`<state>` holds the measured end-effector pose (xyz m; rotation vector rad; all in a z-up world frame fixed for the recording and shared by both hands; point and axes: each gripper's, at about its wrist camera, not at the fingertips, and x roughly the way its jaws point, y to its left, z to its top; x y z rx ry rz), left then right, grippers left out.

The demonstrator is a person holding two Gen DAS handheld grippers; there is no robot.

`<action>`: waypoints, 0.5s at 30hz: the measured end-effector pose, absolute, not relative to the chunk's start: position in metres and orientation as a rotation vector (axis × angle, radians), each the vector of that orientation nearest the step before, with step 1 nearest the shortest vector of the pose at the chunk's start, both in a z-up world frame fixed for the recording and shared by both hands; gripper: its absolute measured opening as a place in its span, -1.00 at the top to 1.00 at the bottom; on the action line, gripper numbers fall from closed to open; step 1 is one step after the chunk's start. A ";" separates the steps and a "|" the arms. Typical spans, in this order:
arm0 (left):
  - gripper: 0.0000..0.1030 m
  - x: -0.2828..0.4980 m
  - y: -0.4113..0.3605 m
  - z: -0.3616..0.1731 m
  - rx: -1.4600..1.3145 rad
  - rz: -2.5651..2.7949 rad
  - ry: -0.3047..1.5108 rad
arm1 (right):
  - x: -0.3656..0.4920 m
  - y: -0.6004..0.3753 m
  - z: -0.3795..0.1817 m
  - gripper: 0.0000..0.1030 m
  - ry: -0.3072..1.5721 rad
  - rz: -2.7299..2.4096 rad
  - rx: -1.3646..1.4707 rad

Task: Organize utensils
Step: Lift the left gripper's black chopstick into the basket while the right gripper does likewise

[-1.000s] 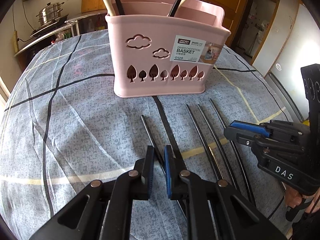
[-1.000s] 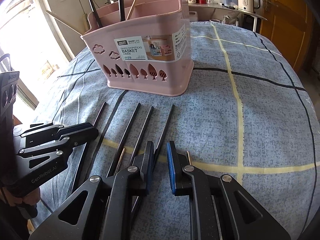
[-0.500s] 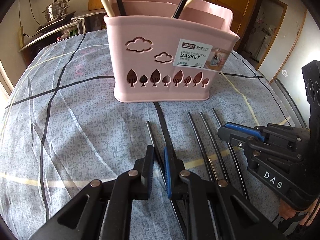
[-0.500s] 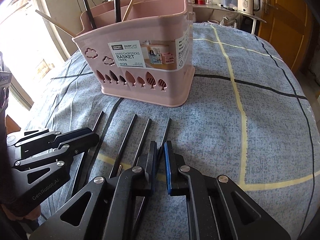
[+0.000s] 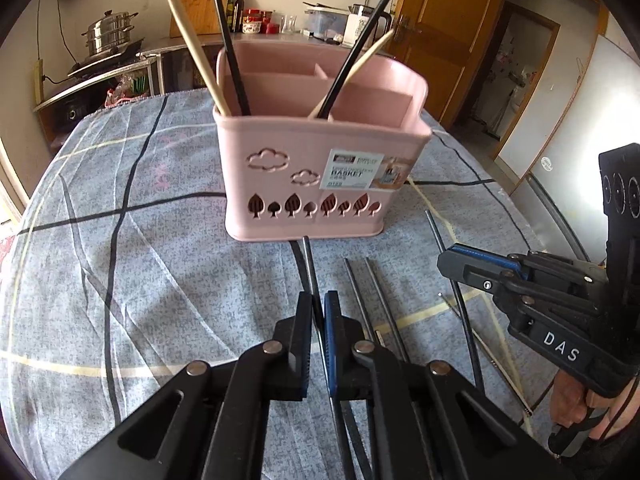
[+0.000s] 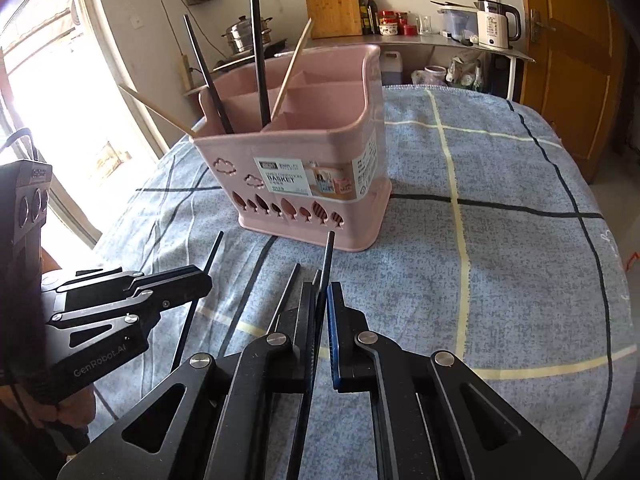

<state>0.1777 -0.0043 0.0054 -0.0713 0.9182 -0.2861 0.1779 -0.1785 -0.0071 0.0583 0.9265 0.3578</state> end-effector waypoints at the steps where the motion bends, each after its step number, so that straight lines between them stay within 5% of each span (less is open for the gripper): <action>1: 0.88 0.175 -0.003 0.014 -0.070 -0.291 0.900 | 0.176 -0.179 0.000 0.89 0.911 0.360 0.060; 15: 0.90 0.147 0.021 0.117 -0.055 -0.309 0.657 | 0.145 -0.189 0.096 0.91 0.657 0.378 0.045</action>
